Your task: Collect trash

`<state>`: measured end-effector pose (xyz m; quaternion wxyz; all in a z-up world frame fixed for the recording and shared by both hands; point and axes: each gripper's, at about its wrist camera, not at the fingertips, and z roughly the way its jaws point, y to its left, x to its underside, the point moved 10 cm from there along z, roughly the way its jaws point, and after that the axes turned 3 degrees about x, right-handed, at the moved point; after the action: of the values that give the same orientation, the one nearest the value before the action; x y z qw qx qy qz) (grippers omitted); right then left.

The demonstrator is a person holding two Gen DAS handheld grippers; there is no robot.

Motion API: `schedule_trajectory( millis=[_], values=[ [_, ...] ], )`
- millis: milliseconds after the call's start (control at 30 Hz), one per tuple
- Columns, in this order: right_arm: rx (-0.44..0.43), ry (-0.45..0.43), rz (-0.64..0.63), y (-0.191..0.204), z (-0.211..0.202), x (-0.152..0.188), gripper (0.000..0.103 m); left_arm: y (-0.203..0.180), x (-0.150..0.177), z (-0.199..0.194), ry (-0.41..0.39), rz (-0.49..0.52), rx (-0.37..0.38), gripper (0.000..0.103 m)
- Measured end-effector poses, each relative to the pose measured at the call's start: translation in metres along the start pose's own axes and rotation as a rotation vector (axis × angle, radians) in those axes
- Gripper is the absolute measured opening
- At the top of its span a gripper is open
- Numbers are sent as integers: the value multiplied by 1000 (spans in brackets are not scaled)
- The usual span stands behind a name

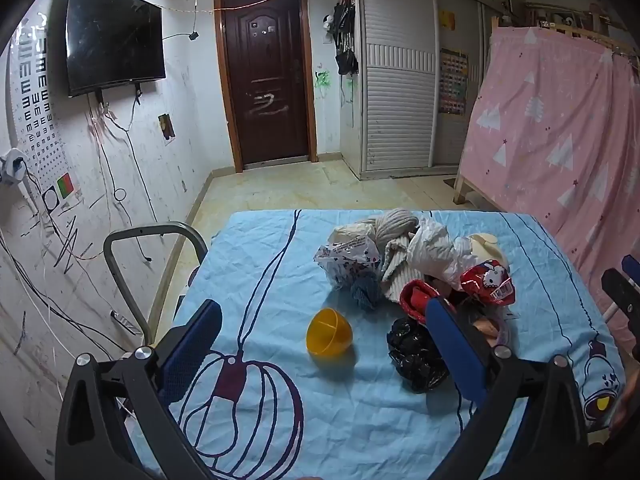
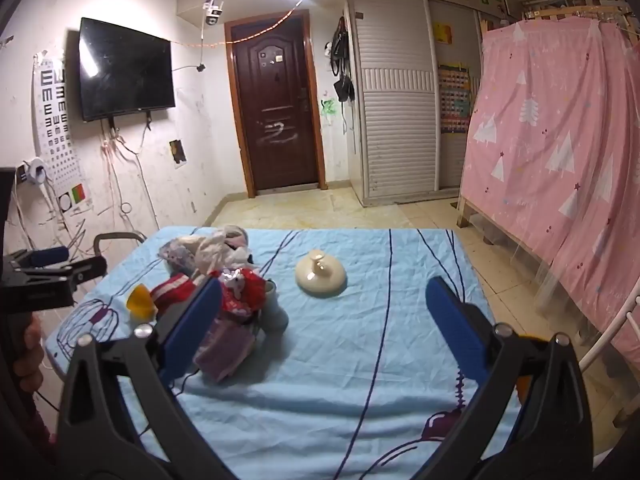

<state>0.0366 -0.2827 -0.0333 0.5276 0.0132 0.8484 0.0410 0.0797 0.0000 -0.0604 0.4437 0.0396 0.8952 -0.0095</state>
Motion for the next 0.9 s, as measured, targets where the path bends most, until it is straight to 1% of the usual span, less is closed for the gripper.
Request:
schedule_trajectory(
  millis=[900],
  values=[
    [1, -2, -4, 3, 0, 0, 97, -3, 3, -2, 2, 0, -4, 93]
  ],
)
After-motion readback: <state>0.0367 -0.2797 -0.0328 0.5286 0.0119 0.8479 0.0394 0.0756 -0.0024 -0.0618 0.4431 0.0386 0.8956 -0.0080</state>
